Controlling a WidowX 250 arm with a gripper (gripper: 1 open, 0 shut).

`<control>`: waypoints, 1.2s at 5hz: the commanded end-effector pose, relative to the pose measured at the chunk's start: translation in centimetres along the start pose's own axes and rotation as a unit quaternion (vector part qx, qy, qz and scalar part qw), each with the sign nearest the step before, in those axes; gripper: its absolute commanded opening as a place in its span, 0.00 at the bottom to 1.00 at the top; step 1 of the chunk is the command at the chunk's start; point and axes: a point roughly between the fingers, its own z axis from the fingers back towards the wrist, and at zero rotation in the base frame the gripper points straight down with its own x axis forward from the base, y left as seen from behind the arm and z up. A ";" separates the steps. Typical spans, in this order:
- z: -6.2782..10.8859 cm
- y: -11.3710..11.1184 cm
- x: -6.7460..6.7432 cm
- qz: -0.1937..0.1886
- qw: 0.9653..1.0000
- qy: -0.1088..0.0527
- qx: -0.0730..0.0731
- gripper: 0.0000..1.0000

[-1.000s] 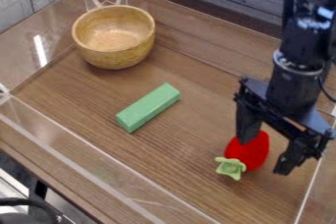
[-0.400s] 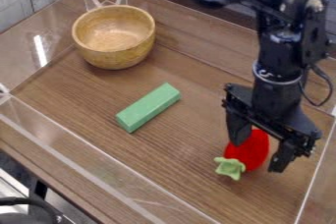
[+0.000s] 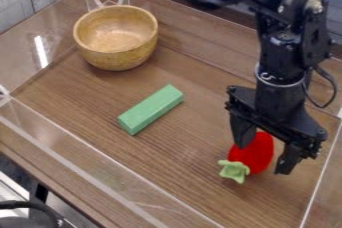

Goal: Move the red object to the left side of the table

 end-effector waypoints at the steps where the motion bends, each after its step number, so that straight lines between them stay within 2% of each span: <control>1: 1.4 -0.5 0.5 -0.003 0.999 -0.031 -0.007 1.00; 3: 1.5 -0.7 0.5 0.003 0.999 -0.040 -0.004 1.00; 6: 1.2 -0.7 0.4 0.010 0.999 -0.043 0.002 1.00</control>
